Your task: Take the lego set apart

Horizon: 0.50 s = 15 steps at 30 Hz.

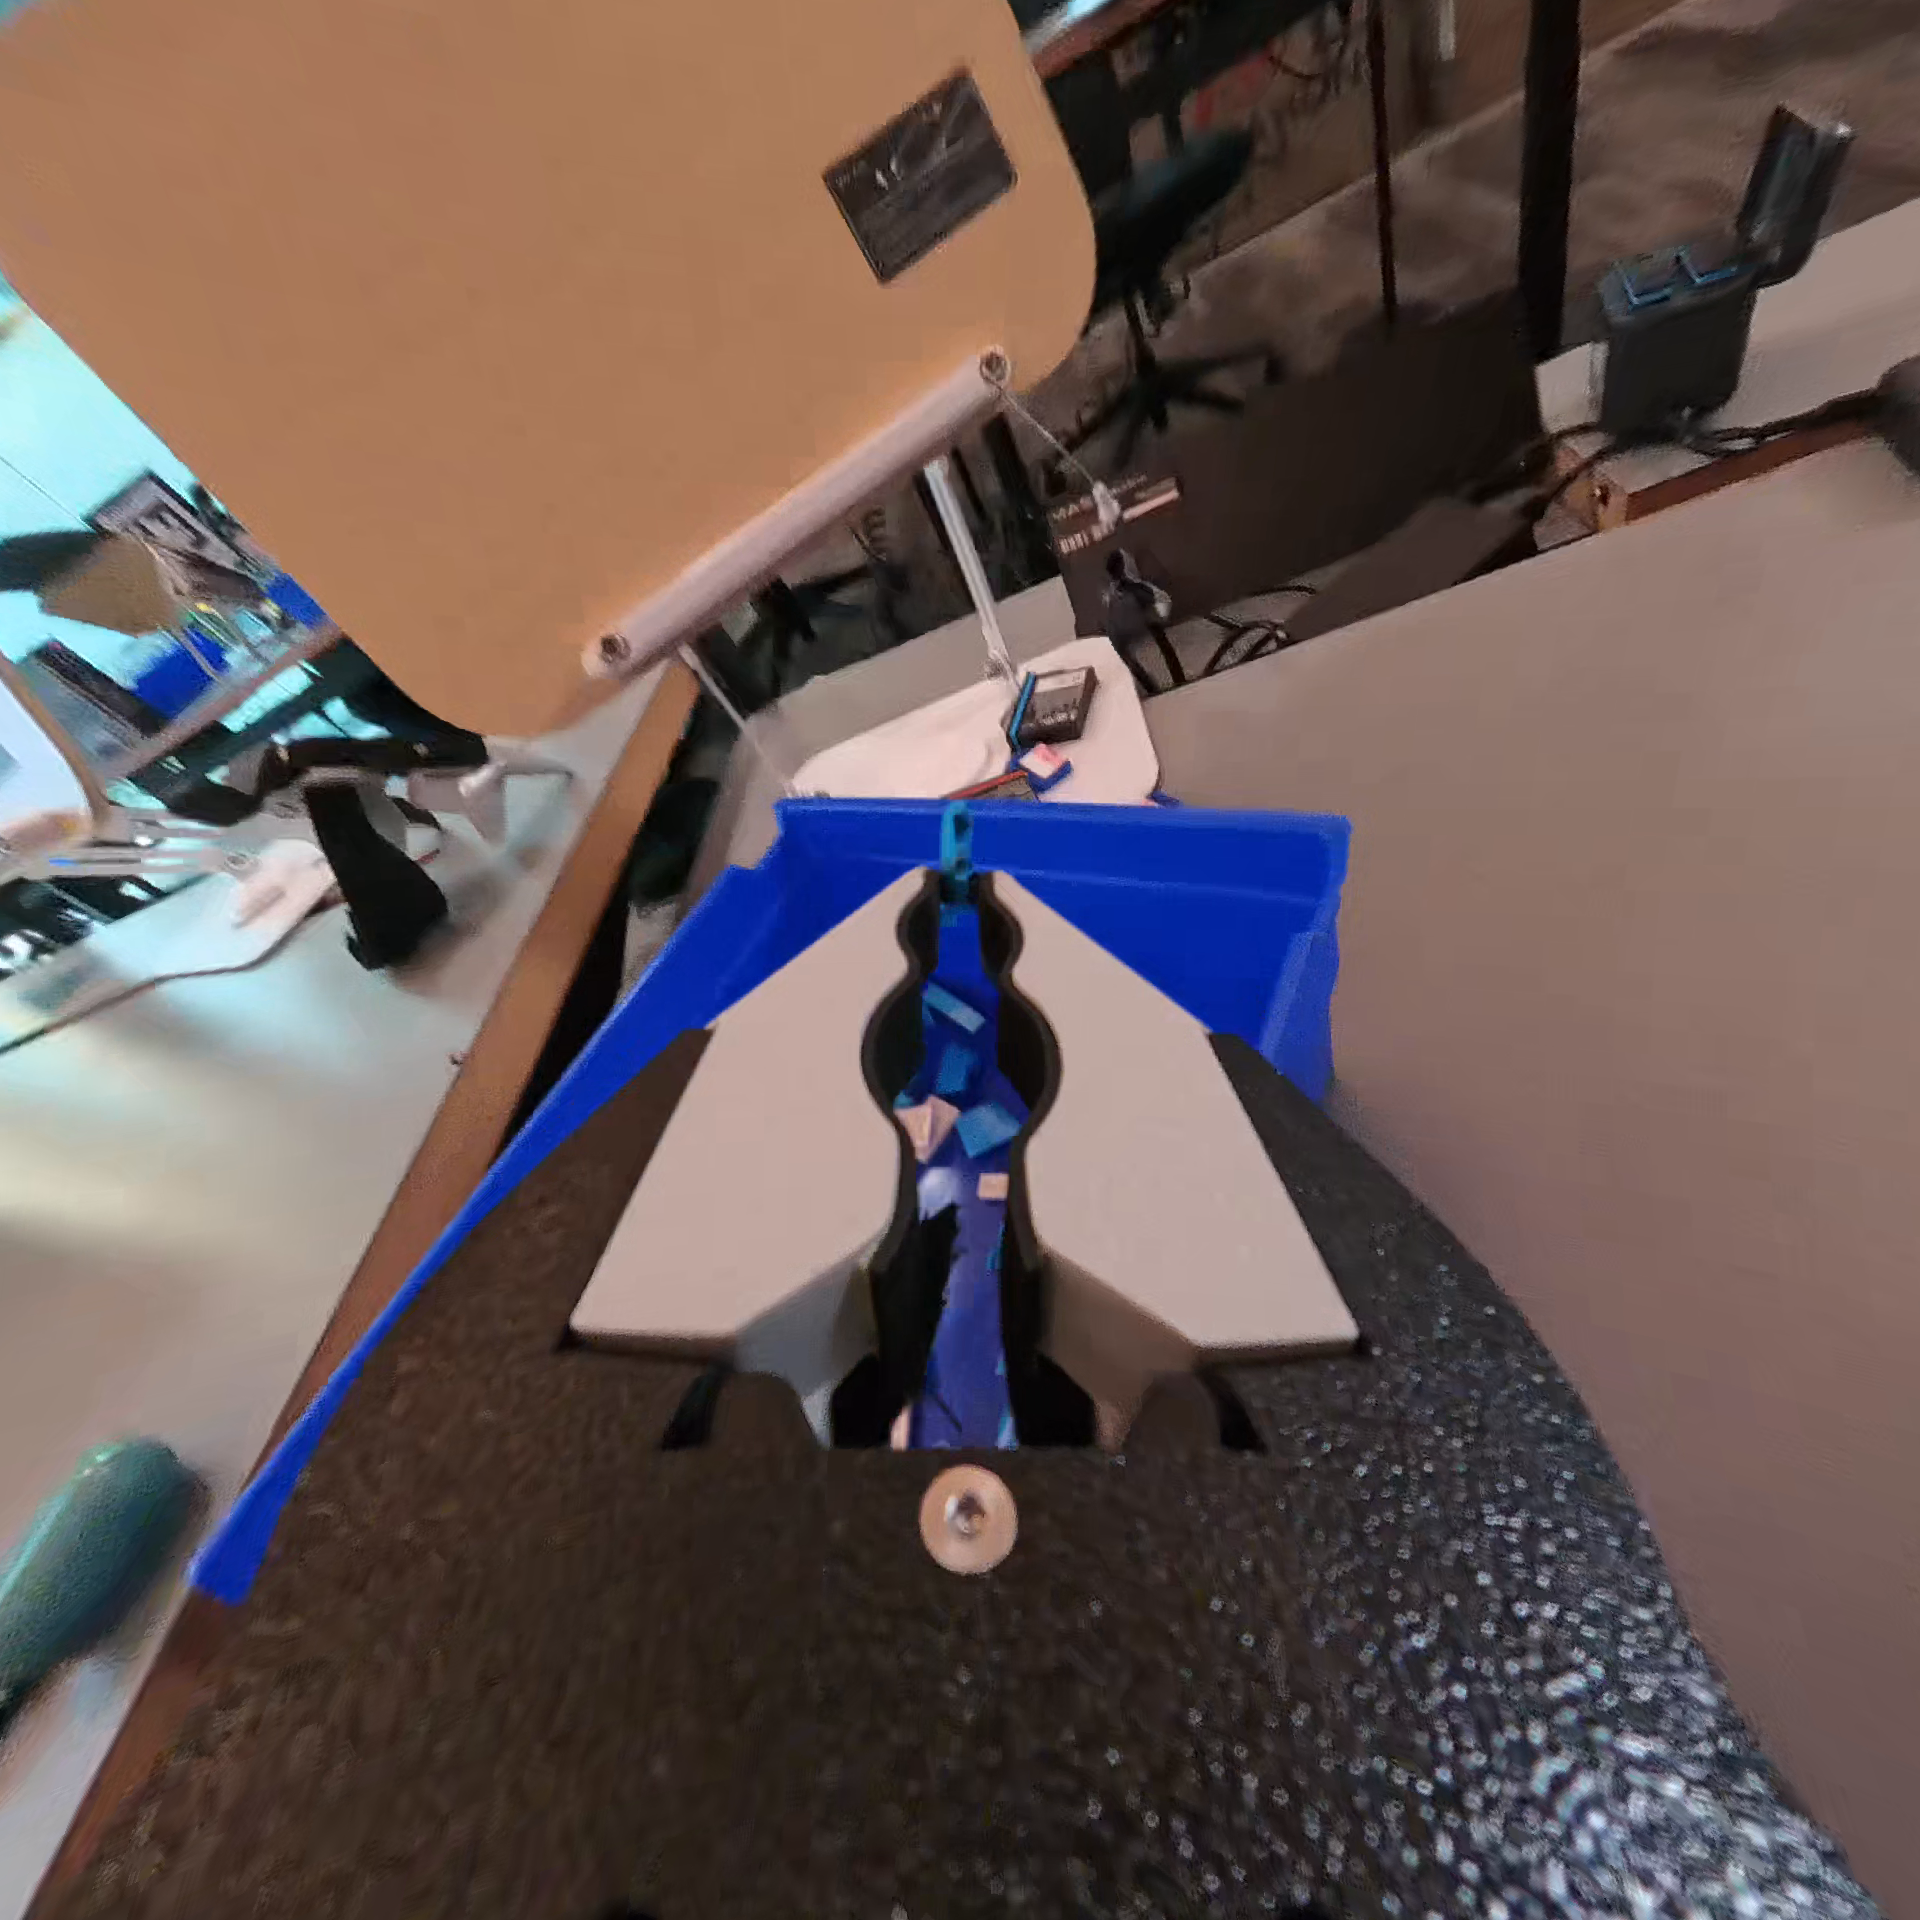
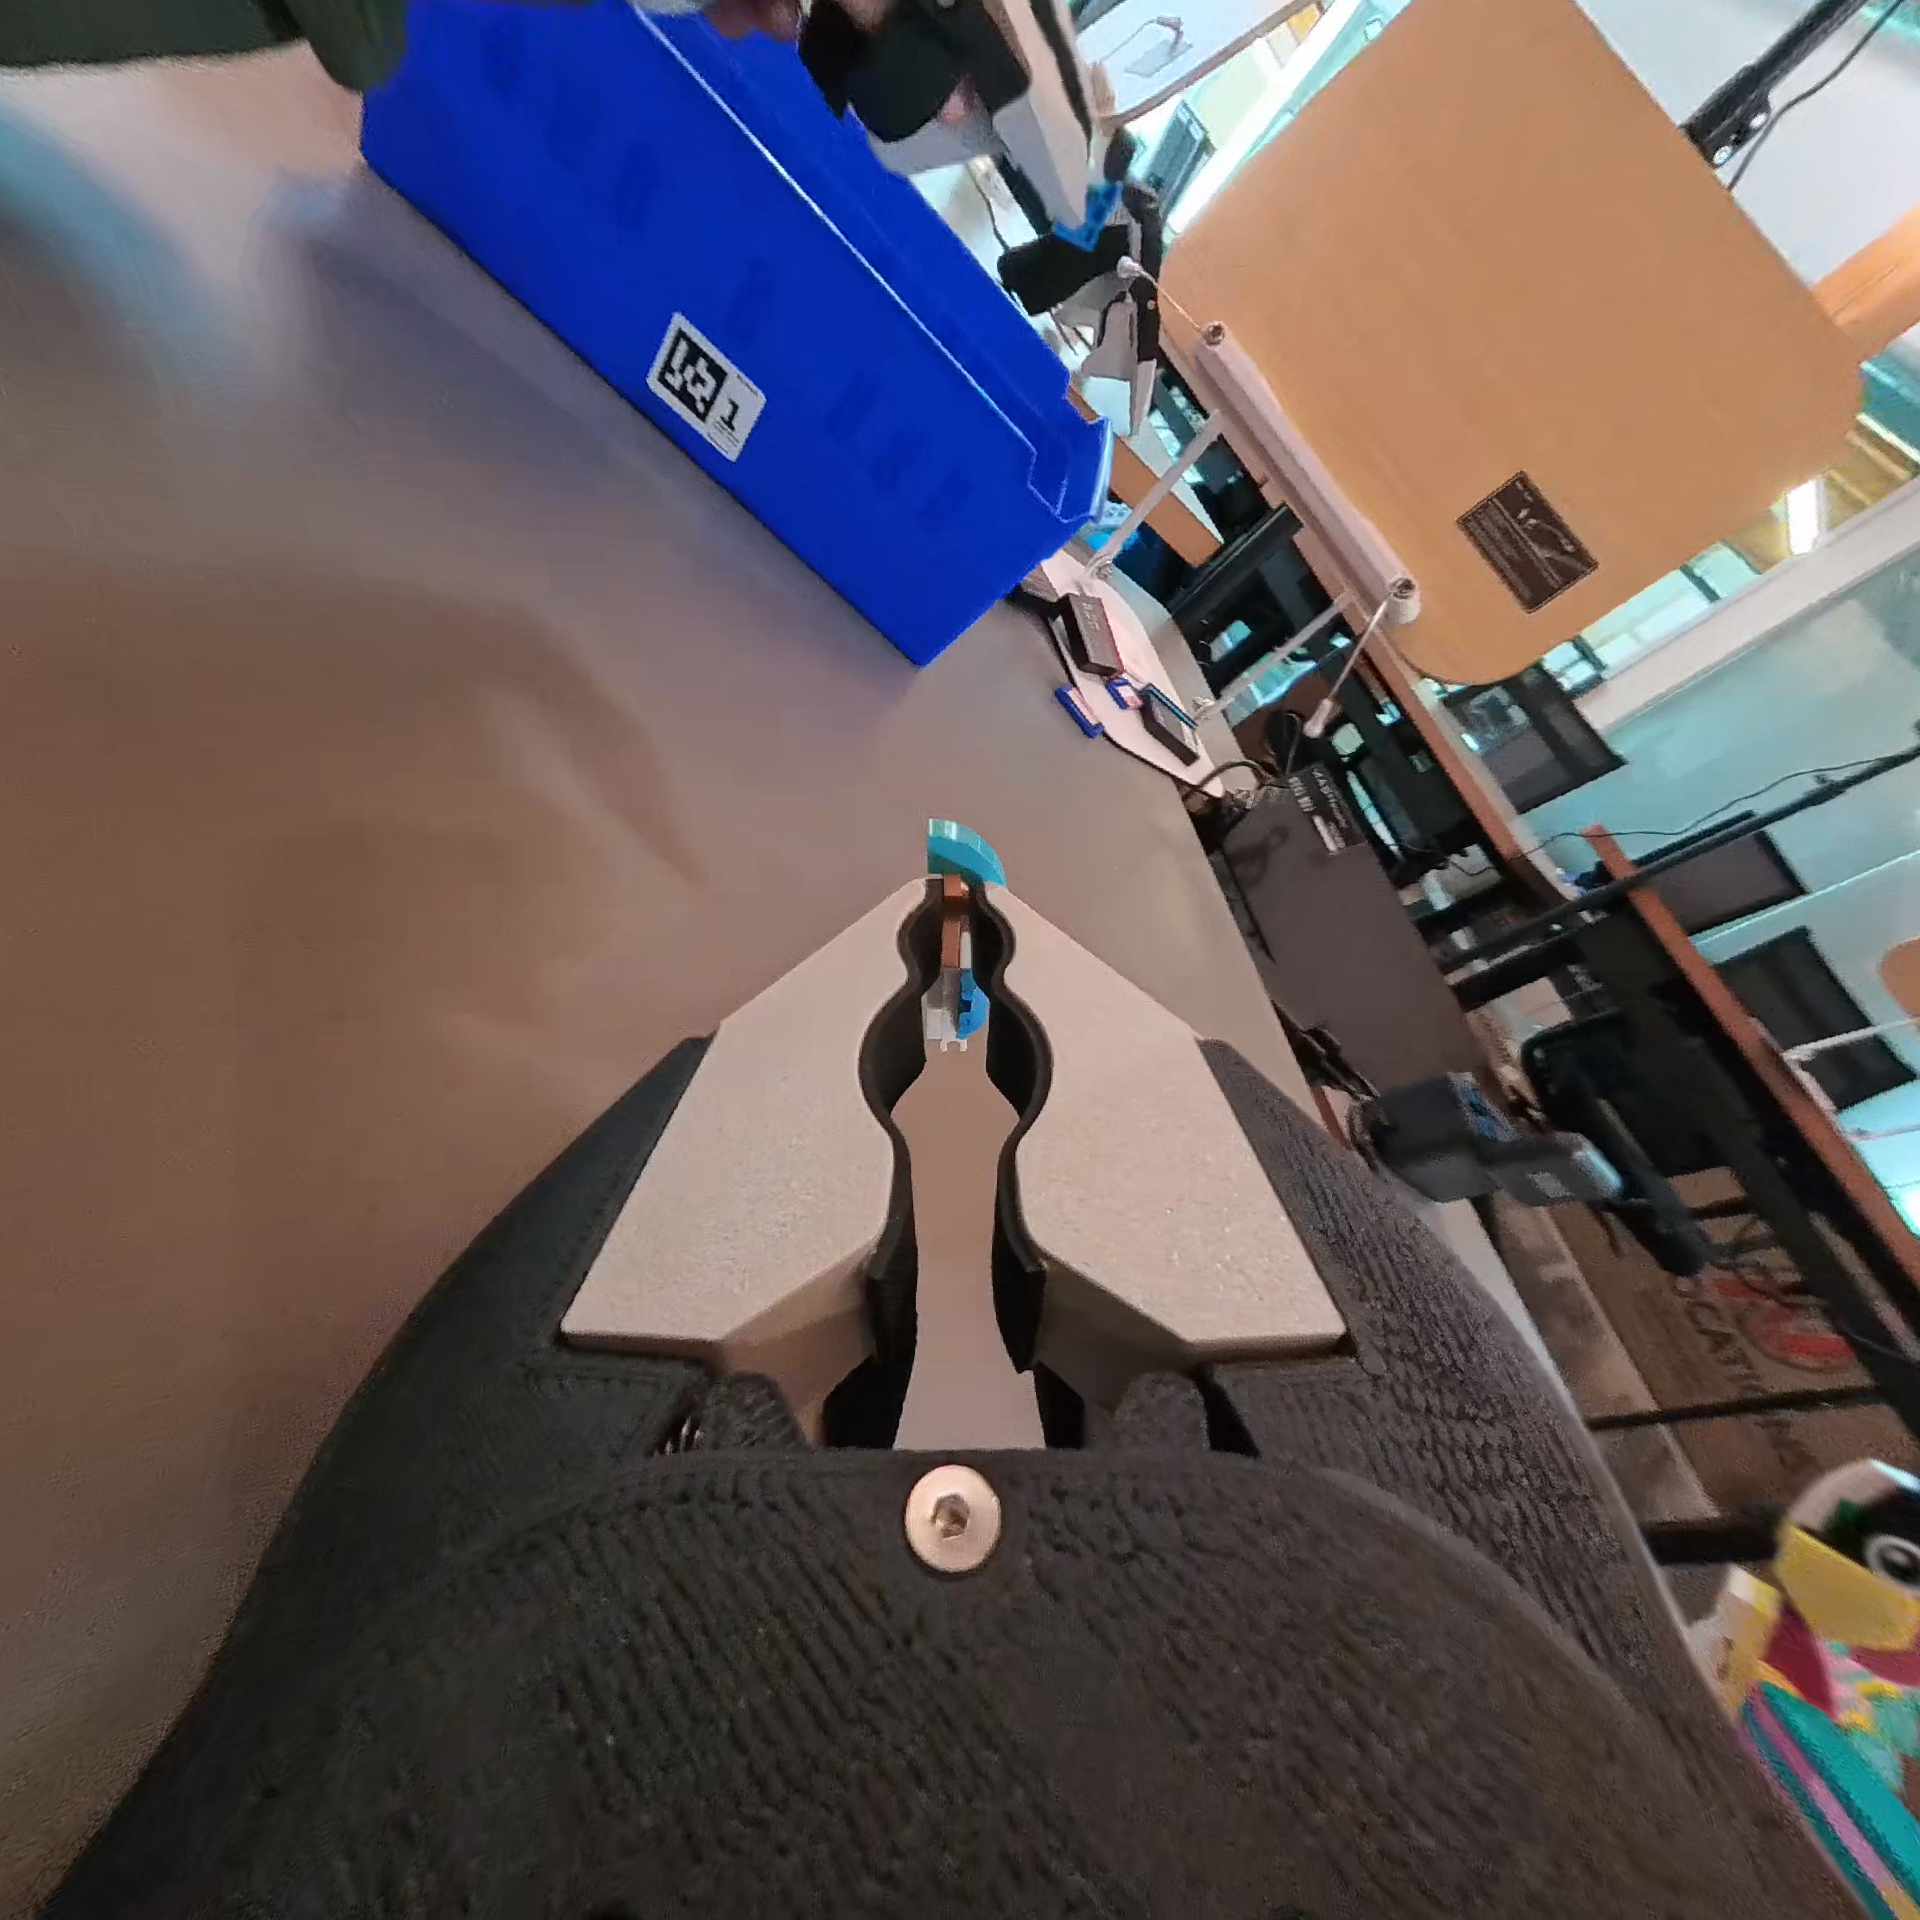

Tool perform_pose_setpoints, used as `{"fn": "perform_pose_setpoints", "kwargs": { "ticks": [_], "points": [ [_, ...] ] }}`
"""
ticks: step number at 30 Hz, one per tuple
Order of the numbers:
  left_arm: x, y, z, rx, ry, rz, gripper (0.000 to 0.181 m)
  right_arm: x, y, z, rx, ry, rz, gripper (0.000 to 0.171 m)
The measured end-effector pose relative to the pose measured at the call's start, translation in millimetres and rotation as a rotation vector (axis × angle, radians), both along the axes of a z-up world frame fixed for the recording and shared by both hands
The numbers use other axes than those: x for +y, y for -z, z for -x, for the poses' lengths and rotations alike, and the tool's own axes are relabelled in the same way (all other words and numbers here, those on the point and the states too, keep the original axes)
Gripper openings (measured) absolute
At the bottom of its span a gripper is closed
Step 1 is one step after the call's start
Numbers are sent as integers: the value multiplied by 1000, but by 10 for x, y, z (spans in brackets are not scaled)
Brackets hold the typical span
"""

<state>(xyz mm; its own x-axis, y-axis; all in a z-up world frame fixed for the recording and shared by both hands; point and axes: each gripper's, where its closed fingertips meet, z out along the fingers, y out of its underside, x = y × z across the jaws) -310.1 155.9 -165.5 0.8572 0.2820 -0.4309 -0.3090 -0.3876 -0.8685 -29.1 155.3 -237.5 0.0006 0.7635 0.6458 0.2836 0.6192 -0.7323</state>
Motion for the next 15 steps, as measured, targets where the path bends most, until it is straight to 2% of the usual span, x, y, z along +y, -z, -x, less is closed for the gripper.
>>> {"fn": "perform_pose_setpoints", "kwargs": {
  "ticks": [2, 5, 8, 11, 12, 13, 15],
  "points": [
    [-5, 2, -24, -6, 8, -1, 5, 10, -4, 6, -4, 16, -51, 3],
    [-28, 90, -11, -56, -8, 50, 22, 4, 2, 13, -16, 26, -109, 3],
    [-72, 193, 76, -117, -44, 100, 49, 10, 19, 15, -35, 42, -180, 3],
    [-44, 150, -4, -152, -5, 81, 91, 25, -14, 17, -28, 70, -271, 3],
    [1, 66, -166, -145, 67, 49, 95, 35, -35, 17, -25, 84, -312, 2],
    [60, -44, -445, -153, 189, 1, 90, 49, -53, 15, -23, 102, -361, 2],
    [97, -212, -1280, -249, 557, -77, 63, 73, -59, 13, -37, 131, -454, 2]
  ]
}}
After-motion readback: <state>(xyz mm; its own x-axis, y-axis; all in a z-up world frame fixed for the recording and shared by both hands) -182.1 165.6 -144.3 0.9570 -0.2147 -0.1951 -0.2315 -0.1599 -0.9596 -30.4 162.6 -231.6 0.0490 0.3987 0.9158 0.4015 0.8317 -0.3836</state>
